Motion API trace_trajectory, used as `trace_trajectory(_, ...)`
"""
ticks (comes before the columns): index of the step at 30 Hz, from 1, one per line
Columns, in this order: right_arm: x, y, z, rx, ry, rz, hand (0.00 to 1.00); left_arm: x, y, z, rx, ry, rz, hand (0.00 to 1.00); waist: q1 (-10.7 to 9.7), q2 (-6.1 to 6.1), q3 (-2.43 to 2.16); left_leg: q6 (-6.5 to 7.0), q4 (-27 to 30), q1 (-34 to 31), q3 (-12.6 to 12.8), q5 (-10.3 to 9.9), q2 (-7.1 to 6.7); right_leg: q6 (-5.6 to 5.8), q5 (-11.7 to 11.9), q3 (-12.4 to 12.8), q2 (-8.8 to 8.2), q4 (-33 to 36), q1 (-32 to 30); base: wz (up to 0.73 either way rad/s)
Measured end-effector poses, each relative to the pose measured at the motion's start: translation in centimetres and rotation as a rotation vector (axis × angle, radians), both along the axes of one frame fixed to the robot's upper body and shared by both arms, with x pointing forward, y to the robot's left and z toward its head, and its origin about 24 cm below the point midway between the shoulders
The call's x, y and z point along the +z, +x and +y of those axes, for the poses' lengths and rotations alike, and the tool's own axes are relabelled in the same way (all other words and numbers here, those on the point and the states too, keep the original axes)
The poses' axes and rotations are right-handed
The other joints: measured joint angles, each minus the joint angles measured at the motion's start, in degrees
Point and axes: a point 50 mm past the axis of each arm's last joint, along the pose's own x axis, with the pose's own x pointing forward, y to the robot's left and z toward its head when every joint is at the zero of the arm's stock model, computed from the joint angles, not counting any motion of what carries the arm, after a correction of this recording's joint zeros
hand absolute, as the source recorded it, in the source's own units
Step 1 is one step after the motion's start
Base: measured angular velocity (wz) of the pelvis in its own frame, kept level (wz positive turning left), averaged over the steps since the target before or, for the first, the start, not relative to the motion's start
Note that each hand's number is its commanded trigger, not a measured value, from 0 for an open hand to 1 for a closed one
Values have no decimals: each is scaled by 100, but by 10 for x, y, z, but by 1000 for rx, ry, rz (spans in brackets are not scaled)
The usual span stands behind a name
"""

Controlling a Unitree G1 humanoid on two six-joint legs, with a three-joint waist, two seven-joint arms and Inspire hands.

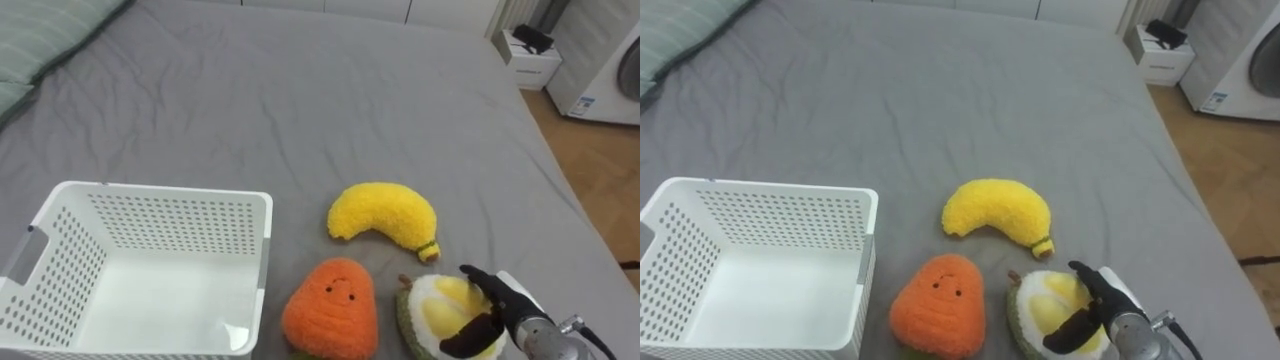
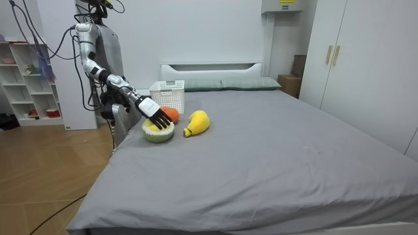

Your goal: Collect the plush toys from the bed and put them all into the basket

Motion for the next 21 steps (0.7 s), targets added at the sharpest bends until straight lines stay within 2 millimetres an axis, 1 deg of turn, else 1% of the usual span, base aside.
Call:
trace_trajectory(1,0,0,0,7,-2,1,43,0,1,0,-1,0,-3,0,-1,2,0,0,-1,-2,-6,0,0,0,0,-3,1,1,4,0)
trace_trajectory(2,0,0,0,15,-3,5,70,0,1,0,-1,0,-4,0,-3,7,1,0,-2,-3,-7,0,1,0,0,-5,1,1,15,0)
trace_trajectory(3,0,0,0,19,-4,8,100,0,2,0,-2,0,-4,0,-3,8,1,0,-2,-4,-8,0,1,0,0,-5,1,2,19,0)
trace_trajectory(11,2,1,-1,52,-55,15,100,0,7,-1,-13,-1,-14,0,-7,8,1,0,-43,-11,-8,0,2,0,0,-14,-3,12,21,0)
trace_trajectory(16,3,2,-1,58,-59,13,100,0,9,-2,-23,-2,-16,0,0,8,1,-1,-36,-9,-4,2,0,-1,0,-15,-2,11,33,0)
trace_trajectory(21,-1,-2,1,64,-43,34,100,0,11,-3,-23,-3,-20,0,-2,13,3,-1,-33,-3,-5,3,0,-1,0,-18,-8,6,30,0)
